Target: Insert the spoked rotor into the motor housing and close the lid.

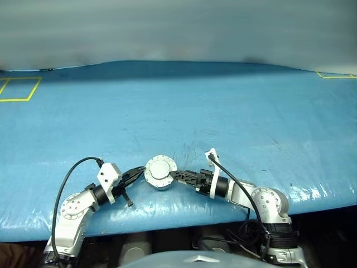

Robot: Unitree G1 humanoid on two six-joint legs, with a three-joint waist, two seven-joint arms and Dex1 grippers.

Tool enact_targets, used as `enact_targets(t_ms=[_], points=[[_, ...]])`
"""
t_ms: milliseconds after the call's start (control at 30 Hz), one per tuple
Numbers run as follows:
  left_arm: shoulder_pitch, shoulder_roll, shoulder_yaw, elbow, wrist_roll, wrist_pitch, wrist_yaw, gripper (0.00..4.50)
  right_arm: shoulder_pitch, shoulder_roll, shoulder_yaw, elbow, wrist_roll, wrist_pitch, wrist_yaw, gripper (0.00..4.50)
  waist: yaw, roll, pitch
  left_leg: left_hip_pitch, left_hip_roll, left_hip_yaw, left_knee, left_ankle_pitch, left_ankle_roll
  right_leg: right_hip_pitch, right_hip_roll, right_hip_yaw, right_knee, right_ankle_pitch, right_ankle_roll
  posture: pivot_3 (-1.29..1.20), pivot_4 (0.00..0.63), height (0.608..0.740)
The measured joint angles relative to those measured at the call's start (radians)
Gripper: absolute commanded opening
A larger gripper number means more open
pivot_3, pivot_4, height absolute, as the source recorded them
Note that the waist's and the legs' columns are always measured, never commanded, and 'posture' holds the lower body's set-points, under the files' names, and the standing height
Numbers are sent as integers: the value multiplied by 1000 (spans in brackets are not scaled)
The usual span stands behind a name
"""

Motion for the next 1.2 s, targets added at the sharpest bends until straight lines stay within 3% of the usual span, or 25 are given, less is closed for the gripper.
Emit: enact_targets(t_ms=[67, 300, 367, 567, 800, 1133, 1200], points=[[-1, 0, 0, 7, 0, -7, 1, 0, 0, 1, 11, 7, 0, 1, 0, 3839, 0, 0, 0, 0, 0, 0, 0, 0, 0, 0, 0, 0, 0, 0, 0, 0, 150, 740], [-6, -4, 1, 19, 1, -15, 2, 0, 5, 6, 28, 19, 5, 5, -5, 1559, 0, 0, 0, 0, 0, 0, 0, 0, 0, 0, 0, 0, 0, 0, 0, 0, 150, 740], [-5, -5, 2, 21, 1, -19, 1, 0, 3, 7, 28, 17, 14, 5, 0, 1200, 0, 0, 0, 1, 0, 0, 0, 0, 0, 0, 0, 0, 0, 0, 0, 0, 150, 740], [-5, -15, 10, 26, -6, -30, 2, 0, 2, 6, 27, 18, 21, 4, -1, 1199, 0, 0, 0, 1, 0, 0, 0, 0, 0, 0, 0, 0, 0, 0, 0, 0, 150, 740], [1, -74, 53, 4, -181, 130, 0, 0, -4, 29, 5, 37, 46, 3, -26, 1199, -2, 0, 0, 0, 1, -1, 0, 0, 0, 0, 2, 0, 1, 0, 0, 0, 150, 740], [2, -156, 132, -78, -357, 280, 52, 0, -53, 185, -243, 127, 173, -30, -230, 1199, -2, -1, 3, -5, 0, -2, 0, 0, 0, -2, 3, 1, 0, 0, 0, 0, 150, 740], [-1, -184, 141, -86, -372, 292, 69, 385, -65, 214, -281, 134, 205, -42, -266, 1199, -4, -1, 3, -5, 0, -3, -1, 0, 0, -2, 4, 1, 0, 0, 1, 0, 150, 740]])
